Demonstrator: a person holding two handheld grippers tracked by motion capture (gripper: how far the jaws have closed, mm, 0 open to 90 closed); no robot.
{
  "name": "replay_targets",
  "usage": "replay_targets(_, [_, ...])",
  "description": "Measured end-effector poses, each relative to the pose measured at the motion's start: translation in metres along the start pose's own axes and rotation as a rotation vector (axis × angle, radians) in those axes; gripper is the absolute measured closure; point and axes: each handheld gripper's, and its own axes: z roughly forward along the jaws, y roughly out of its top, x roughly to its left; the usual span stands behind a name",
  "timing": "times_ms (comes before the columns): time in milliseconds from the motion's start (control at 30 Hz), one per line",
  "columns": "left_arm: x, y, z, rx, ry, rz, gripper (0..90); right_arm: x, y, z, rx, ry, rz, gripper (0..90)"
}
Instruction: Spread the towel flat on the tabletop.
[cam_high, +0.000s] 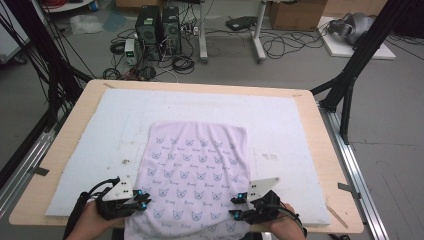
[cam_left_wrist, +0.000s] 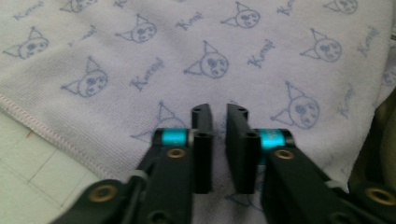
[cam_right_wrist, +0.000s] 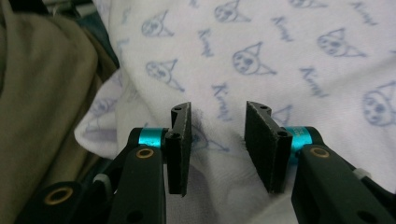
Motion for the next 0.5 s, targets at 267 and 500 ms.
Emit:
replay_targets(267, [0.012, 0.006, -0.002, -0.021, 0.054, -0.036, 62.6, -0.027, 0.006, -0.026, -0.11, -0.05, 0.049, 61.5])
replay_targets(500, [0.035, 0.017, 0.019, 0.023, 0.091, -0.092, 66.3, -0.047, 0.011, 0.002, 0.086, -0.118, 0.015, 71.8])
